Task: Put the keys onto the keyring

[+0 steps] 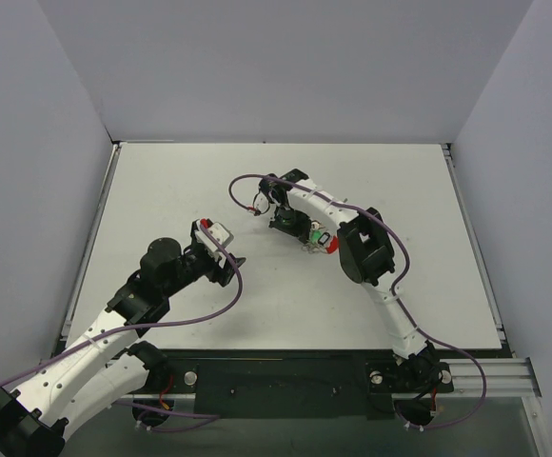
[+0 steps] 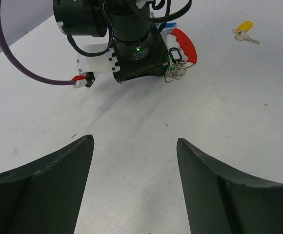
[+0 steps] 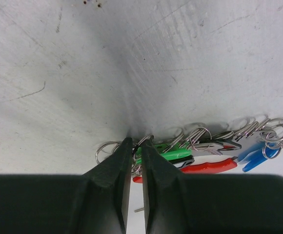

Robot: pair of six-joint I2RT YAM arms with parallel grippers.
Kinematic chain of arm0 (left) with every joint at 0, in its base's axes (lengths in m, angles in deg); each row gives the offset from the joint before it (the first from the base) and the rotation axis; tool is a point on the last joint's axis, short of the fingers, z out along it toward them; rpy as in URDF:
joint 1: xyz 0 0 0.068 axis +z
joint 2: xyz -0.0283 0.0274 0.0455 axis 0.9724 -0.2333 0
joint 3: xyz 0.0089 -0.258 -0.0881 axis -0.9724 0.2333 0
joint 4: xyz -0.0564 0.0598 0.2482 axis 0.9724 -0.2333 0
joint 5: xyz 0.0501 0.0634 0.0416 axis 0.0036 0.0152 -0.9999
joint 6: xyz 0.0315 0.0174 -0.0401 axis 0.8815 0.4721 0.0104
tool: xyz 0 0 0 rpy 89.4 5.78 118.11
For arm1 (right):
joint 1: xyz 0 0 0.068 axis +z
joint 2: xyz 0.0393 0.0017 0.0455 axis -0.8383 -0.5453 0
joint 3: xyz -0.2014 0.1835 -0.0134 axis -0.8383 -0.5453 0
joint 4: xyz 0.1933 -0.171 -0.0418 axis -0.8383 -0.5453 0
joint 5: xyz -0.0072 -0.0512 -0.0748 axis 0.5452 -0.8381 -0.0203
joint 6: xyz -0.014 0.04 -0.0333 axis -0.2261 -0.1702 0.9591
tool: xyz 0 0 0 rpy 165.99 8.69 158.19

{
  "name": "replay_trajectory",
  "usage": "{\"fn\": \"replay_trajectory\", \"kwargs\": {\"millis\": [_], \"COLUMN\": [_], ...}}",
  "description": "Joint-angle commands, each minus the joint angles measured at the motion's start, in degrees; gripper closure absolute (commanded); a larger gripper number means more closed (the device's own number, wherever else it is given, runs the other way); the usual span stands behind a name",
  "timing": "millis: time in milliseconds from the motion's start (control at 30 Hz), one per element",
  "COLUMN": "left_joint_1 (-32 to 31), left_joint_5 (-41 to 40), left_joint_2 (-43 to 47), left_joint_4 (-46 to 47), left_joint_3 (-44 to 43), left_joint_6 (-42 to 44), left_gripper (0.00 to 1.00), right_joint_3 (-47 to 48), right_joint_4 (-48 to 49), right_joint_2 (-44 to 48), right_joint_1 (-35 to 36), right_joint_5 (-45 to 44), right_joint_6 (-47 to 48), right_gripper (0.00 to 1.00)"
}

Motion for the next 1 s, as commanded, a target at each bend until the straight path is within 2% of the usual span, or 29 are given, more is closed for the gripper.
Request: {"fn": "replay_trajectory", "kwargs": {"millis": [0,100,300,467,700,867,967], "left_joint_1": [0.2,0.3,0.2,0.2,0.2,0.2,-0.7], "left_joint_5": [0.9,0.8,1.1,4.6,16.0,15.8,16.8], "left_joint_2": [0.7,0.7,0.9,1.6,4.6,3.4,0.1], "left_joint_4": [1.5,1.5,1.6,2.9,14.3,24.2,31.5], "left_joint_3": [-0.4,-0.4,-0.3,0.9,7.2,9.2,9.2], "left_joint_6": [1.0,1.0,1.0,1.6,2.8,-4.6,-13.3], "left_gripper": [0.21,0.21,0.21,0.21,0.21,0.21,0.21], "right_joint_3": [2.0,2.4,2.0,-0.7,-12.4,-22.4,-30.1], "right_joint_4": [-3.5,-3.6,-3.9,-3.9,-0.2,3.5,8.1], "right_joint_2": [1.1,2.4,6.4,12.0,24.9,35.9,44.4], "right_joint_1": [0.4,0.3,-0.2,-2.0,-5.7,-7.3,-8.3], "right_joint_5": [-0.3,0.1,2.7,9.7,28.2,38.7,42.7], "right_joint_6": [0.3,0.5,0.4,0.3,0.6,0.6,-0.5], "right_gripper": [0.96,1.00,1.00,1.00,1.00,1.00,1.00]}}
